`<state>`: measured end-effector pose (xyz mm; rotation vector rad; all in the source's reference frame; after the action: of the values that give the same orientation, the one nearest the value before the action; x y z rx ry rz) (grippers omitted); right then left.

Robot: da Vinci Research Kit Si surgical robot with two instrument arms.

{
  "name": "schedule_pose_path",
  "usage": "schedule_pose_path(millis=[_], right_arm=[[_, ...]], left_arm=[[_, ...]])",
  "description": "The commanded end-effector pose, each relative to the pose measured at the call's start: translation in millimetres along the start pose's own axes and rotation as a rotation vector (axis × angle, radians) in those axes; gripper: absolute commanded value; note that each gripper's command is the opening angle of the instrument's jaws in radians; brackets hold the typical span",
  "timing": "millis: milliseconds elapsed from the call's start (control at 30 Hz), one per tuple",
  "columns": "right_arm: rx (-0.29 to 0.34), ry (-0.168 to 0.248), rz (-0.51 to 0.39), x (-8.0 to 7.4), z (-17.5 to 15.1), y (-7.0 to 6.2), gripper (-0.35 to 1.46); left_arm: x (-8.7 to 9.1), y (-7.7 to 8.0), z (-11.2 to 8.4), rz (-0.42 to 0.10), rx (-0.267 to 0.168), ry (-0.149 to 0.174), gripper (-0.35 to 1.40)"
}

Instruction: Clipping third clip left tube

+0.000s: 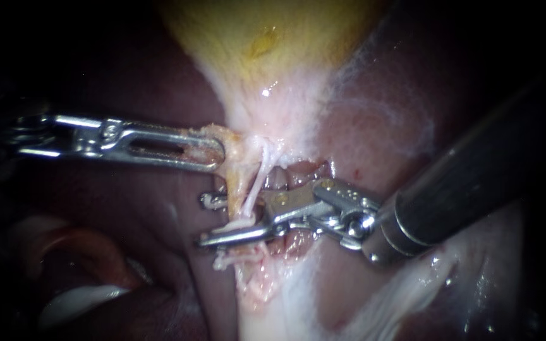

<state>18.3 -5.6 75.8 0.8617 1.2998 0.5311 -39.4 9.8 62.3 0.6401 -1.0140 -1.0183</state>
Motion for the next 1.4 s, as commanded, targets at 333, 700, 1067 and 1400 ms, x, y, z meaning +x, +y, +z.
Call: schedule_pose_path(millis=[333,700,1067,1400], right_arm=[[0.006,-0.002,0.006,-0.2,-0.8,-0.1,0.50],[-0.009,0.004,-0.024,-0.7,-3.5,0.2,0.50],[-0.031,0.012,-0.046,-0.3,-7.3,-0.1,0.50],[-0.052,-0.001,-0.069,0.0,-10.2,-0.5,0.50]], left_arm=[[0.0,-0.1,0.0,0.000,0.001,0.000,-0.35],[0.1,-0.1,-0.2,0.000,0.001,0.000,-0.35],[0.1,-0.1,-0.3,0.000,0.001,0.000,-0.35],[0.1,-0.1,-0.3,0.000,0.001,0.000,-0.35]])
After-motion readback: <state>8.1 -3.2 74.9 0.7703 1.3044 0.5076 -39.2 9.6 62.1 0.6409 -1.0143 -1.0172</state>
